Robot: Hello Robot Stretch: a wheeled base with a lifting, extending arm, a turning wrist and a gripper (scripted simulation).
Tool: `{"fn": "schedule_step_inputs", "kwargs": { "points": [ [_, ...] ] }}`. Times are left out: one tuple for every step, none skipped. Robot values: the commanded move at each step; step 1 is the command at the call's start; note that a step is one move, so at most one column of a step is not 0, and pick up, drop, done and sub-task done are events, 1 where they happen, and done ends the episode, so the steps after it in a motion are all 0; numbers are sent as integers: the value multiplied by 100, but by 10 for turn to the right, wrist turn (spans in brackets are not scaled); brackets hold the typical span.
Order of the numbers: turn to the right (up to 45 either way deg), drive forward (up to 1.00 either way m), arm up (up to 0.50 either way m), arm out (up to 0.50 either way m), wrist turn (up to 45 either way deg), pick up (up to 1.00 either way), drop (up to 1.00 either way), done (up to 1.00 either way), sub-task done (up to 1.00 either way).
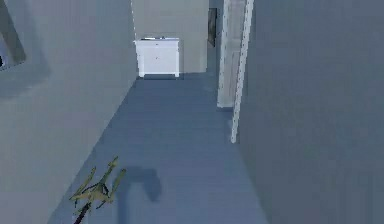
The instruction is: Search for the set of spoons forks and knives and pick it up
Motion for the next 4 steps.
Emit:
{"fn": "schedule_step_inputs", "kwargs": {
  "points": [
    [0, 100, 0, 0, 0, 0, 0, 0, 0],
    [0, 100, 0, 0, 0, 0, 0, 0, 0],
    [-120, 0, 0, 0, 0, 0, 0, 0, 0],
    [0, 20, 0, 0, 0, 0, 0, 0, 0]
  ]
}}
